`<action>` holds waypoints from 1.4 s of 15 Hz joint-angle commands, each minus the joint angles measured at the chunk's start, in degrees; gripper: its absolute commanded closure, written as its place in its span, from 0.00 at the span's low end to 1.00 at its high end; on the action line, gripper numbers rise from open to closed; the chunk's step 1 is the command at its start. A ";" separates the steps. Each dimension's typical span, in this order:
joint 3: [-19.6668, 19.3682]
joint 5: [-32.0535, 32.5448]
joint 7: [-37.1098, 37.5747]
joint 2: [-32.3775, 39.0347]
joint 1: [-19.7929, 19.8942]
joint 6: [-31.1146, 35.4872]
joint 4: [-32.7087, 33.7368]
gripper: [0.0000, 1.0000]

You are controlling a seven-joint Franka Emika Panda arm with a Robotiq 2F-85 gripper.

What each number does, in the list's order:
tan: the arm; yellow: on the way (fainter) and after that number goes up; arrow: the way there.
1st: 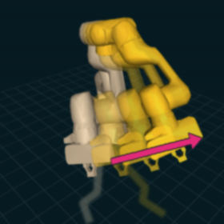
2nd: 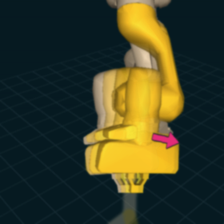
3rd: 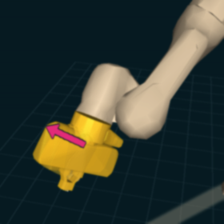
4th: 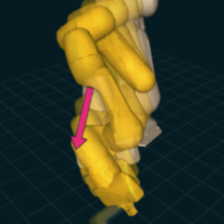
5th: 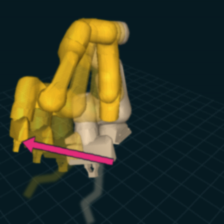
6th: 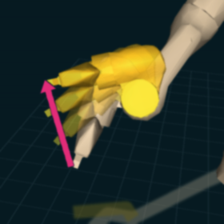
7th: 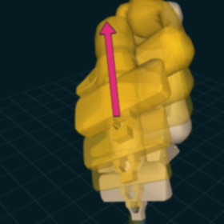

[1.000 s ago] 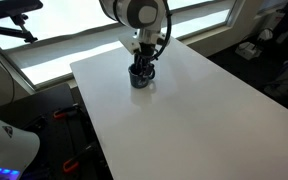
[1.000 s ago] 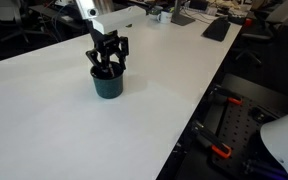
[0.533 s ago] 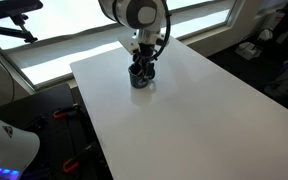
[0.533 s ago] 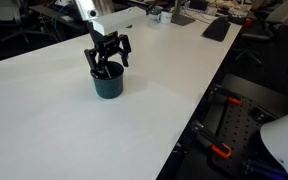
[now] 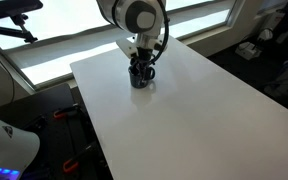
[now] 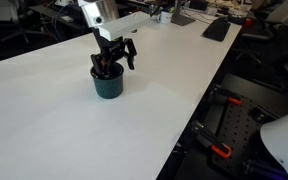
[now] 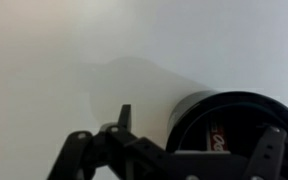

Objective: Take the marker out of the mug and place it on the table to the right of the mug

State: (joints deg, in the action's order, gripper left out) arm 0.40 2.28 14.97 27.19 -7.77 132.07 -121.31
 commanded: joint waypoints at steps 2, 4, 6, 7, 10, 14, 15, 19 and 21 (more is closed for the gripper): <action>0.10 0.00 -0.44 -0.16 0.05 1.68 0.73 0.00; 0.31 0.30 -0.49 -0.95 -0.37 2.91 1.42 0.00; 0.68 0.26 -0.51 -1.57 -0.71 3.94 2.56 0.00; 0.91 0.32 -0.56 -1.93 -0.91 4.36 3.16 0.00; 1.47 0.18 -1.37 -2.75 -1.03 5.63 4.04 0.00; 1.88 -0.07 -2.56 -2.24 -0.71 6.25 6.02 0.00; 1.88 -0.19 -2.66 -2.05 -0.62 6.37 6.30 0.00; 2.07 -1.21 -2.97 -1.32 -0.02 5.84 6.80 0.00; 2.36 -2.36 -3.19 -0.92 0.43 5.11 7.05 0.00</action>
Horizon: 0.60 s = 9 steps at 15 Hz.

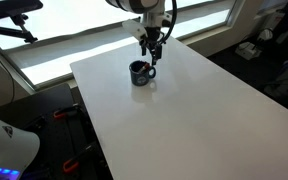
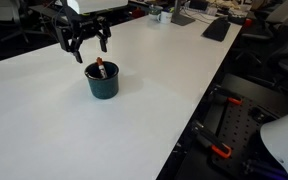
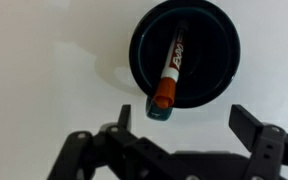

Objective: Take the marker out of the mug and place it on the table to the right of the mug

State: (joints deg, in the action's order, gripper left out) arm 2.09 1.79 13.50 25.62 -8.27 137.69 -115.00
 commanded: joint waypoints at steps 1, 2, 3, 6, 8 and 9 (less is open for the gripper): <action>0.67 -2.31 -1.62 0.85 1.06 -0.63 0.77 0.00; 0.68 -2.70 -1.59 1.06 1.18 -0.88 0.84 0.00; 0.64 -2.97 -1.43 1.24 1.24 -1.02 0.81 0.00; 0.58 -3.46 -0.81 1.21 1.00 -1.74 0.88 0.00; 0.50 -3.65 -0.53 1.21 0.90 -1.98 0.91 0.04; 0.41 -3.63 -0.38 1.18 0.83 -2.02 0.89 0.26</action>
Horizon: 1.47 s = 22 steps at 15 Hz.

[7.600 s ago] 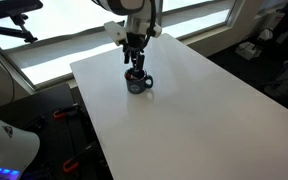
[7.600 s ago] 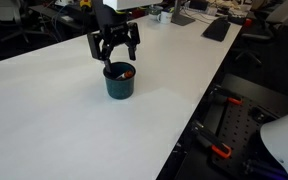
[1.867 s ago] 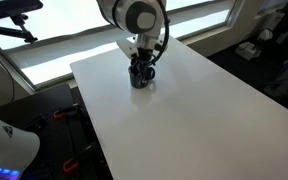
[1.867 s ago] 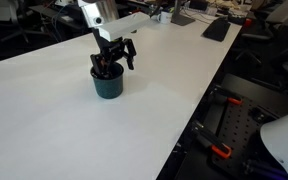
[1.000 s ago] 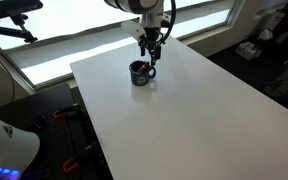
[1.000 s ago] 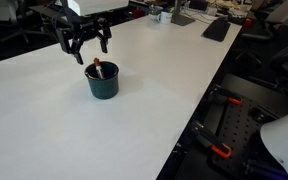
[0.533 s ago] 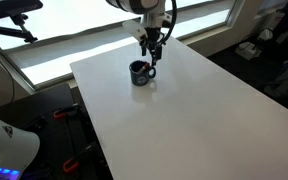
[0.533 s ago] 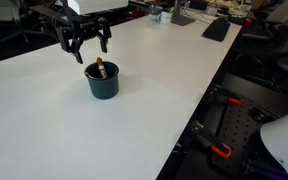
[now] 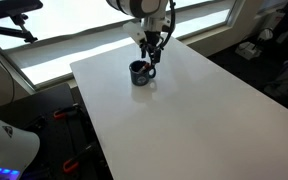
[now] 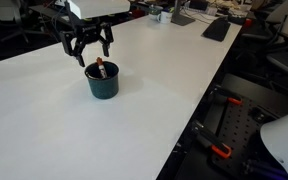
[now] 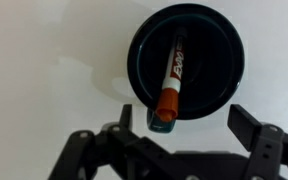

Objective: Take the marker out of the mug and place it on the table to the right of the mug

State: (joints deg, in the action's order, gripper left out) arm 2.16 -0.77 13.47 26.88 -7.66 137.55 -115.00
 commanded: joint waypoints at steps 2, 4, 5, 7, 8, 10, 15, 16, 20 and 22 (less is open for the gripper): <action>0.24 -1.06 -0.01 -0.12 0.11 -2.09 0.88 0.30; 0.04 -0.84 0.50 -0.17 -0.06 -2.66 0.92 0.46; 0.01 -0.80 0.59 -0.17 -0.09 -2.99 0.96 0.54; -0.14 -0.62 1.00 -0.21 -0.24 -3.52 1.06 0.69; -0.23 -0.46 1.22 -0.24 -0.34 -3.76 1.24 0.76; -0.42 -0.37 1.57 -0.25 -0.40 -4.51 1.50 0.91; -0.65 -0.19 2.17 -0.24 -0.53 -5.79 1.91 0.95; -0.42 -0.48 1.57 -0.19 -0.31 -5.60 1.90 0.95; 0.53 -1.48 -1.06 0.20 0.46 -1.17 1.45 0.95; 0.75 -1.59 -1.46 0.22 0.52 -0.55 1.45 0.95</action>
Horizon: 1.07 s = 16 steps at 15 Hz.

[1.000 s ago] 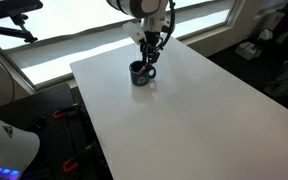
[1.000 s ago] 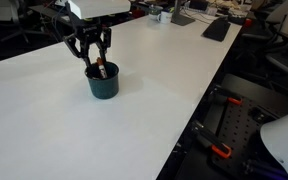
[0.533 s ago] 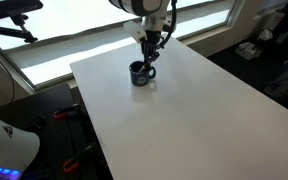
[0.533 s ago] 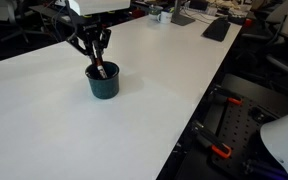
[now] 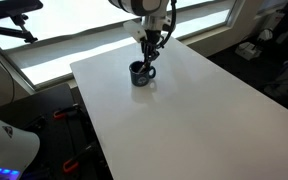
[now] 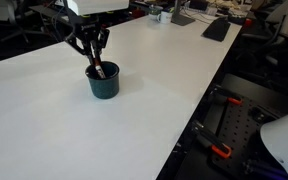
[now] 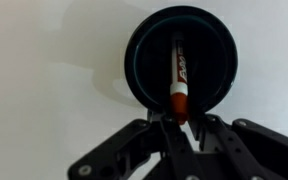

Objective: Take the marker out of the mug and place it on the table to the right of the mug

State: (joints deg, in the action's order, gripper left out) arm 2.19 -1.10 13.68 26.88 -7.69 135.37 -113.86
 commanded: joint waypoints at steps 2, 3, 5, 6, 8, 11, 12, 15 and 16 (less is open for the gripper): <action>1.03 -1.59 -2.19 0.24 0.71 1.76 0.38 0.95; 1.10 -1.70 -2.33 0.25 0.74 1.75 0.40 0.95; 1.46 -2.58 -3.38 0.21 1.05 0.78 0.50 0.95; 1.65 -3.15 -3.78 0.20 1.21 0.14 0.60 0.95; 1.93 -4.27 -4.94 0.22 1.51 -0.56 0.71 0.95; 2.91 -4.06 -3.60 -6.93 -0.26 -7.89 1.04 0.95; 3.46 -4.25 -3.45 -7.88 -0.51 -10.03 2.22 0.95; 5.70 -5.01 -2.56 -12.22 -1.95 -17.58 6.17 0.95; 6.30 -5.35 -2.24 -13.05 -2.32 -19.55 7.67 0.95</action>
State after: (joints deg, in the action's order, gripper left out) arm 7.22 -4.99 9.93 17.65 -8.56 121.95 -108.81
